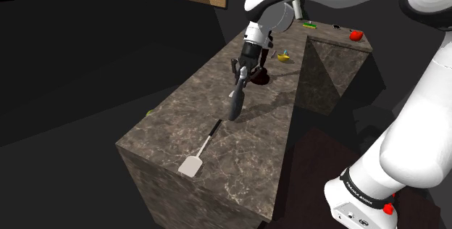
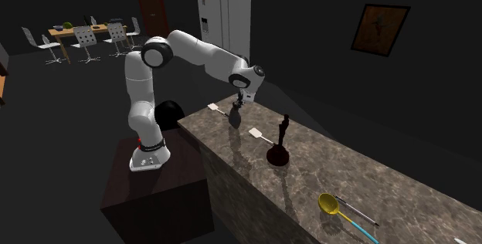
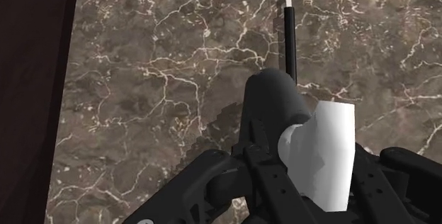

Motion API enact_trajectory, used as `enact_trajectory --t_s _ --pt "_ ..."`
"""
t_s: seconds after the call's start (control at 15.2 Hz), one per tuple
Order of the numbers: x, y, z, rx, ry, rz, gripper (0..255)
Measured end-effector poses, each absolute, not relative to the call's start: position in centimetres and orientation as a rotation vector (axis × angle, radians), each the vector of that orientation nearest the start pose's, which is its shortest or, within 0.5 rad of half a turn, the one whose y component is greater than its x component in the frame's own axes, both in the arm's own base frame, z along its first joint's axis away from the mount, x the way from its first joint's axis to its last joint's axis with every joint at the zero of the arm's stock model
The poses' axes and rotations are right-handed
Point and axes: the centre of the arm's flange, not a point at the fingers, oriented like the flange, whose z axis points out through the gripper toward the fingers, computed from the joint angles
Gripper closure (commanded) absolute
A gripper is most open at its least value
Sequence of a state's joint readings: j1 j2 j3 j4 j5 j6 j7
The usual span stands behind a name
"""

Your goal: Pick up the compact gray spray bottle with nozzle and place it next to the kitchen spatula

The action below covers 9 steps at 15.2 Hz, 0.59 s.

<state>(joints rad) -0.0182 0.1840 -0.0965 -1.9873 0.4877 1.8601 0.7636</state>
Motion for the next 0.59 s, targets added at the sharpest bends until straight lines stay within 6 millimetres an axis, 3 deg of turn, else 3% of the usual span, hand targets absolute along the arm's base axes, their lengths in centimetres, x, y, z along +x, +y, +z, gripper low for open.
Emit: enact_trajectory --t_s 0.33,0.59 --pt "55.92 -3.58 35.57 -2.367 1.428 0.543 255" --pt "55.57 -3.21 35.64 -2.366 1.431 0.534 255"
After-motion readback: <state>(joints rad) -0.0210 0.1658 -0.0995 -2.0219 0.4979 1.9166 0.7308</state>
